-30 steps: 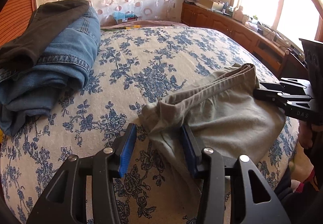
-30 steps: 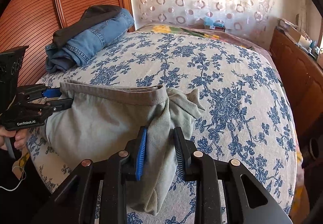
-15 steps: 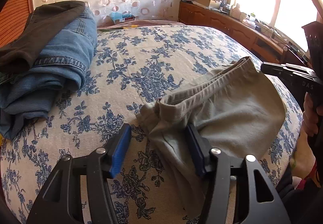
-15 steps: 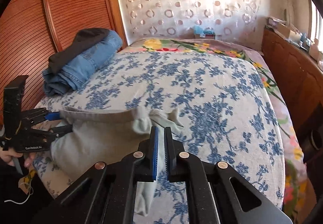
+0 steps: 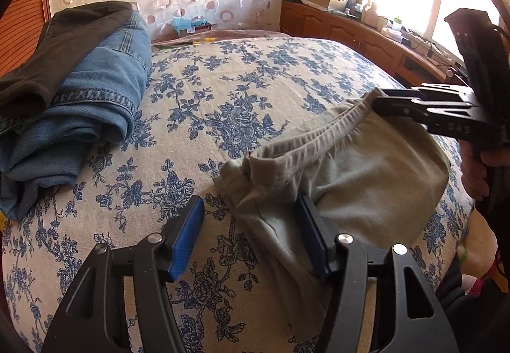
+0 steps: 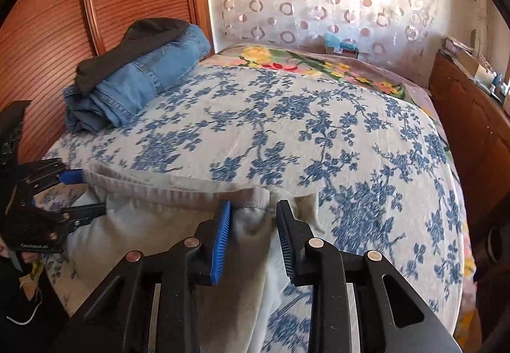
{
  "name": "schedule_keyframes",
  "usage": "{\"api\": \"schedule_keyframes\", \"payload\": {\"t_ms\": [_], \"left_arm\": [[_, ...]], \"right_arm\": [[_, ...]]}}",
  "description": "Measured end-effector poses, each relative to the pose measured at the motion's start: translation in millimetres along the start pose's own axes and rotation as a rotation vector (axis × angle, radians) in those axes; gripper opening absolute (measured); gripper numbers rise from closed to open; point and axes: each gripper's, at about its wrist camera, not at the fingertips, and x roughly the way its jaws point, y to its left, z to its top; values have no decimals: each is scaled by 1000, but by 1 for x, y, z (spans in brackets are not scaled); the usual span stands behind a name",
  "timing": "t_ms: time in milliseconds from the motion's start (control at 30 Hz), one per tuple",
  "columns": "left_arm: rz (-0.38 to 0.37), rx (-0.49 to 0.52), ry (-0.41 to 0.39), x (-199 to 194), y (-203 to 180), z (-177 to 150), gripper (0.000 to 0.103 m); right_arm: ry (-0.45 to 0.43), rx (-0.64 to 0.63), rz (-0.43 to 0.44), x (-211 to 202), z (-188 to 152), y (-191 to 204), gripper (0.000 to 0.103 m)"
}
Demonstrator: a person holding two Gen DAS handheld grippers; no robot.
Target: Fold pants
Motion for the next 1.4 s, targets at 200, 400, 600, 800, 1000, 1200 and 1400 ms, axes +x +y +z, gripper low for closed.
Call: {"api": "schedule_keyframes", "payload": {"t_ms": [200,400,600,800,1000,1200,1400], "left_arm": [[3,-10,-18,-5,1,-2,61],[-13,-40,-51,-24,2,-10,61],[-18,-31,-70,-39,-4,-23,61],[-17,-24,-66,-45,-9,-35,61],[-24,-26,-49,-51,-10,-48,61],[-45,-8,-44,-54,-16,-59,58],[-83,3,-45,-52,-22,-61,33]], "right_arm": [[-44,16,-29,-11,-5,4,30],[-84,8,-22,-45,-35,11,32],[-107,13,-39,-72,-71,17,33],[-100,45,-9,-90,-92,17,33],[-71,48,9,-89,-98,18,33],[-49,40,17,-83,-100,18,33],[-17,33,21,-73,-100,16,33]]}}
